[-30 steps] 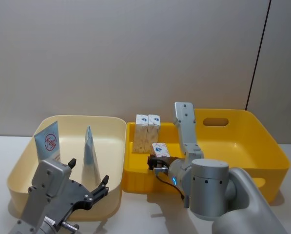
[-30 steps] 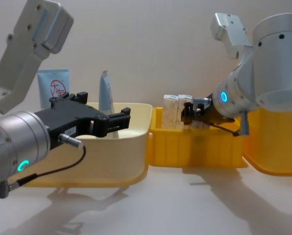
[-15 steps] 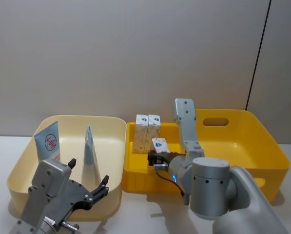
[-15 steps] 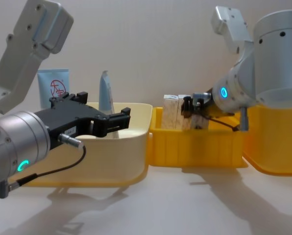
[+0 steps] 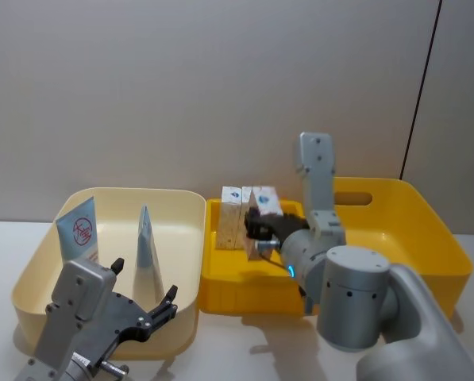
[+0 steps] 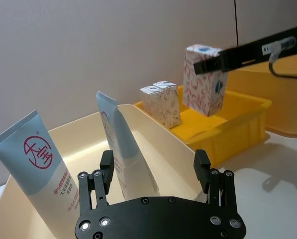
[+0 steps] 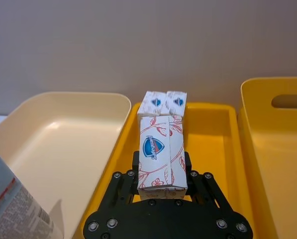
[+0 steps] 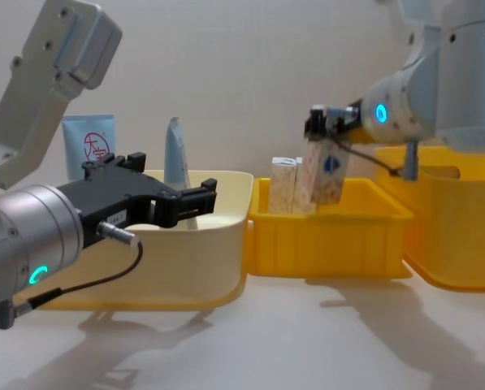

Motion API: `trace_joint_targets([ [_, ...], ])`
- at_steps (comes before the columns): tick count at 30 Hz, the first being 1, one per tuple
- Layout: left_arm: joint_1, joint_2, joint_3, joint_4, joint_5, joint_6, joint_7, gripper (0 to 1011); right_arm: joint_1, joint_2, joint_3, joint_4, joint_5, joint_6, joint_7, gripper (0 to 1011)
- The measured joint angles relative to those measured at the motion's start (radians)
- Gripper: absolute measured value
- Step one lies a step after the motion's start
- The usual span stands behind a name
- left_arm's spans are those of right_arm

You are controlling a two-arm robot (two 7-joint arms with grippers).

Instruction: Bimanual collaborative sorting of washing and personal care products

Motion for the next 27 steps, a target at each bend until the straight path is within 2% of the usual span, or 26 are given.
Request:
trace_joint_targets([
  [7, 0.0, 0.0, 0.0, 0.0, 0.0, 0.0, 0.0, 1000, -0.011, 0.013, 0.017, -0.055, -0.014, -0.058, -0.001, 415],
  [14, 0.0, 0.0, 0.0, 0.0, 0.0, 0.0, 0.0, 1000, -0.02, 0.033, 0.05, -0.107, -0.033, -0.114, -0.023, 413],
  [21, 0.0, 0.0, 0.0, 0.0, 0.0, 0.0, 0.0, 1000, -0.023, 0.052, 0.09, -0.131, -0.053, -0.156, -0.057, 415],
  [27, 0.0, 0.0, 0.0, 0.0, 0.0, 0.0, 0.0, 1000, -0.012, 0.067, 0.132, -0.119, -0.069, -0.176, -0.09, 415],
])
